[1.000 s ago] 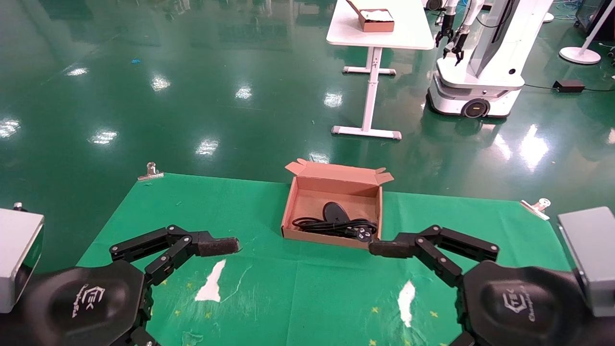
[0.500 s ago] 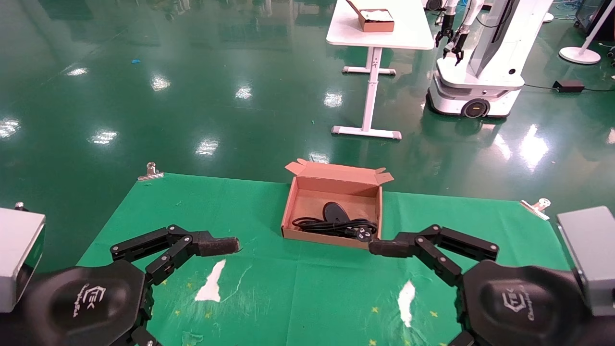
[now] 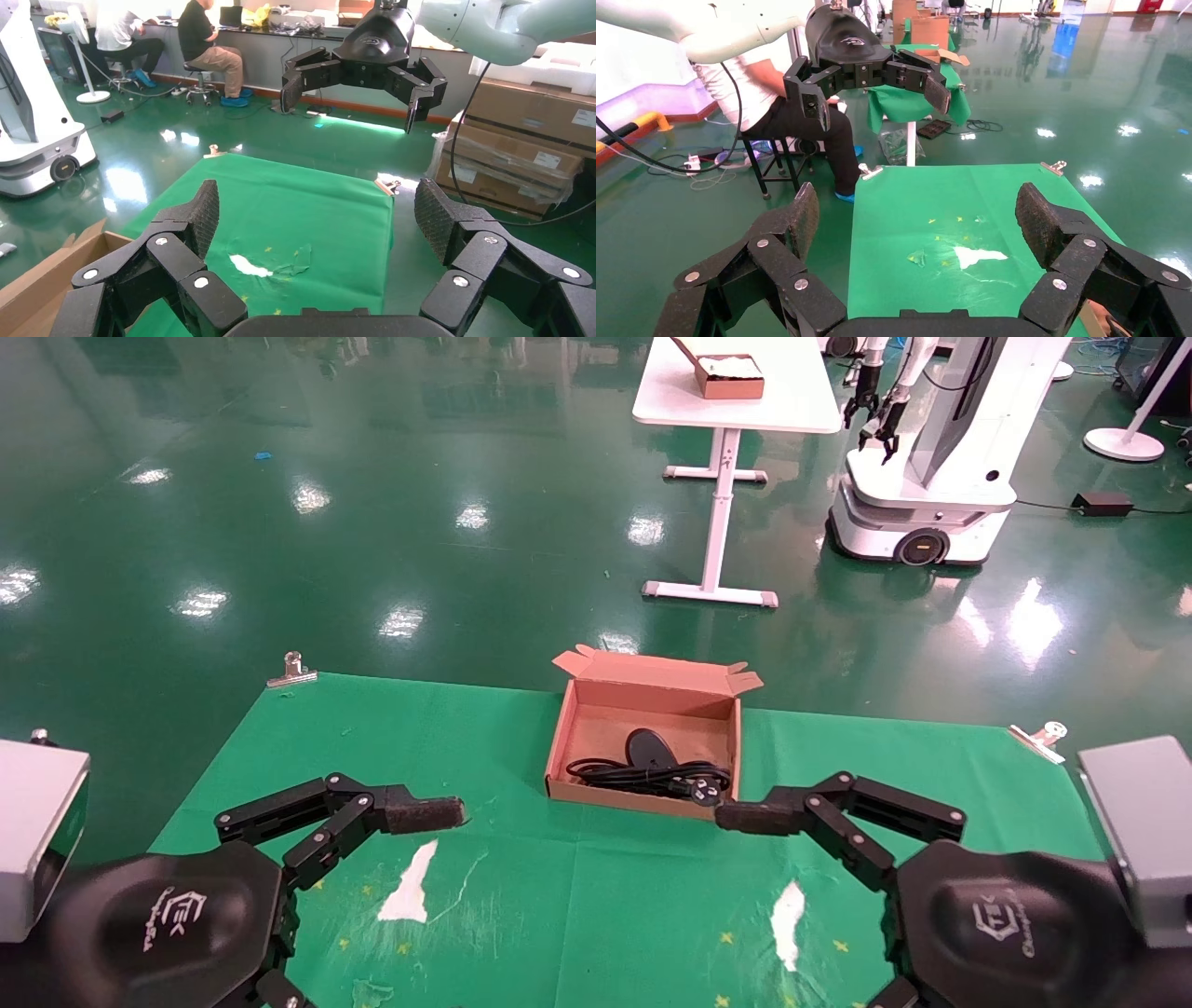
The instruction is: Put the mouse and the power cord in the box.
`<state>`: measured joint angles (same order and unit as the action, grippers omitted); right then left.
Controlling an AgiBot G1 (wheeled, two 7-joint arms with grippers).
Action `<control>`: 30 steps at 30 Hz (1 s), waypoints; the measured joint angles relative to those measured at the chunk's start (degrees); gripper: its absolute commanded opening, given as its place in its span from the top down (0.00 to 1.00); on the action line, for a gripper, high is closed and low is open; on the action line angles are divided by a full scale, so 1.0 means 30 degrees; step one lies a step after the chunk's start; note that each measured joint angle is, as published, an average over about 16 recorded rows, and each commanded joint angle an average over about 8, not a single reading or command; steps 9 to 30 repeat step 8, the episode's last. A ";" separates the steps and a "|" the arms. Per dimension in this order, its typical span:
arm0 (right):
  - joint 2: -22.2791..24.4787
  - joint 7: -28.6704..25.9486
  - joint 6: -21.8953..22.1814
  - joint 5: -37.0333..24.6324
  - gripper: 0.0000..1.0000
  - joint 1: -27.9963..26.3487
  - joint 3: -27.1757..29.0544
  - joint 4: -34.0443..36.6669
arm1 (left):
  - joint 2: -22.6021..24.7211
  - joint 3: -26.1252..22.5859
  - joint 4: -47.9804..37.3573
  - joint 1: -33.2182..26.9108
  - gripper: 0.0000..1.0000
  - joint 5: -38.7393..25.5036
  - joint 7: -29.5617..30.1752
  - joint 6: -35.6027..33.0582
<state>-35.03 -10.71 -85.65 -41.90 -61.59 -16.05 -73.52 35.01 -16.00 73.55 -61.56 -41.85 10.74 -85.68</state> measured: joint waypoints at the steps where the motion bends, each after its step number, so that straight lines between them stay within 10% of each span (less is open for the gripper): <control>1: 0.0000 0.0000 0.0001 -0.0001 0.00 -0.0001 0.0000 0.0001 | 0.0000 -0.0001 0.0000 0.0000 0.00 0.0000 0.0000 0.0000; 30: 0.0000 0.0000 0.0002 -0.0005 0.00 -0.0004 -0.0001 0.0003 | 0.0001 -0.0005 0.0000 0.0000 0.00 -0.0001 0.0000 0.0001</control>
